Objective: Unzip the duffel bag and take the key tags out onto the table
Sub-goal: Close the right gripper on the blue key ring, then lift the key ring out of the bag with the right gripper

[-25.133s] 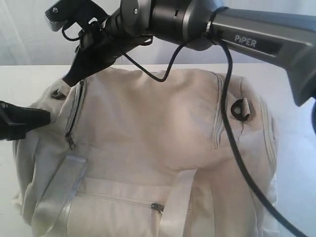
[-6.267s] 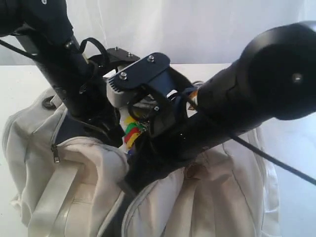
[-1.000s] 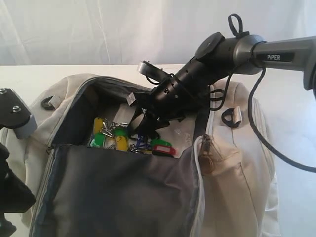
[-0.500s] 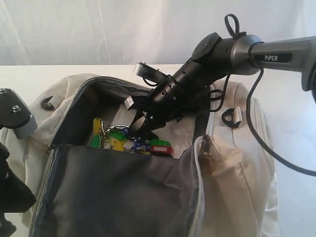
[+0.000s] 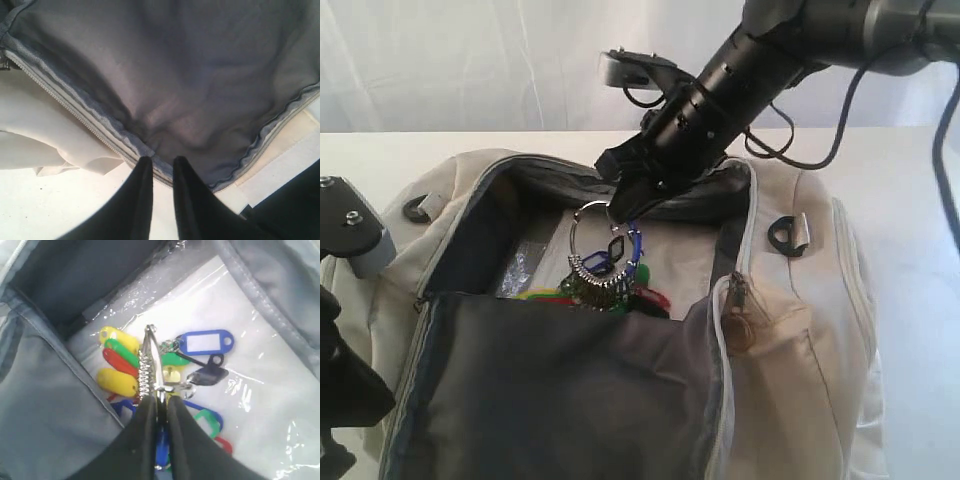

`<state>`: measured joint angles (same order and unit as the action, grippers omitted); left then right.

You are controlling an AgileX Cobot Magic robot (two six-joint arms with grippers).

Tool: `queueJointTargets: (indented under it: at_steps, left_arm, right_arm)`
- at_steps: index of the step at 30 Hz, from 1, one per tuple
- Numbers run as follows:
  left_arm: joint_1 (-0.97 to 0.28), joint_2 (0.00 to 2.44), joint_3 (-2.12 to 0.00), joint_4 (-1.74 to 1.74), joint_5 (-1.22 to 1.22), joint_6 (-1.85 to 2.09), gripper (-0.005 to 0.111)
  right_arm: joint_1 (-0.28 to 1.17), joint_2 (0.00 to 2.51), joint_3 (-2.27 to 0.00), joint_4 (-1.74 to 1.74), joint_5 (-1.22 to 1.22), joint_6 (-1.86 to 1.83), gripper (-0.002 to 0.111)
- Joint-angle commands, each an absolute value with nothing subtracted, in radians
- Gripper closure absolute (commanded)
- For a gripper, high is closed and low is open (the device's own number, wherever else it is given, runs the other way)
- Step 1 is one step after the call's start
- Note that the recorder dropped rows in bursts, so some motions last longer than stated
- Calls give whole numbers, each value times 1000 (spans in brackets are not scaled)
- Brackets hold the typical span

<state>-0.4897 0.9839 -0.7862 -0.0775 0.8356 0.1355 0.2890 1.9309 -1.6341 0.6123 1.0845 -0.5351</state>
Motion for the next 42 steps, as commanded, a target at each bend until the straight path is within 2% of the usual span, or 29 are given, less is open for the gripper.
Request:
queueJointTargets:
  at_steps: [1, 9, 22, 32, 42]
  left_arm:
    - [-488, 977, -779, -90, 841, 132, 86]
    - [-488, 977, -779, -90, 839, 132, 86]
    - [-488, 977, -779, -90, 834, 132, 86]
    - [-488, 977, -779, -90, 819, 132, 86]
    - [-488, 977, -779, -90, 814, 134, 86]
  right_arm:
    - [309, 1876, -1638, 531, 1068, -526, 108]
    - [338, 1844, -1640, 451, 1038, -488, 108]
    - [335, 1644, -1644, 311, 1003, -413, 108]
    - [177, 1423, -1644, 290, 1047, -384, 108]
    - [66, 1279, -1633, 6, 1181, -224, 108]
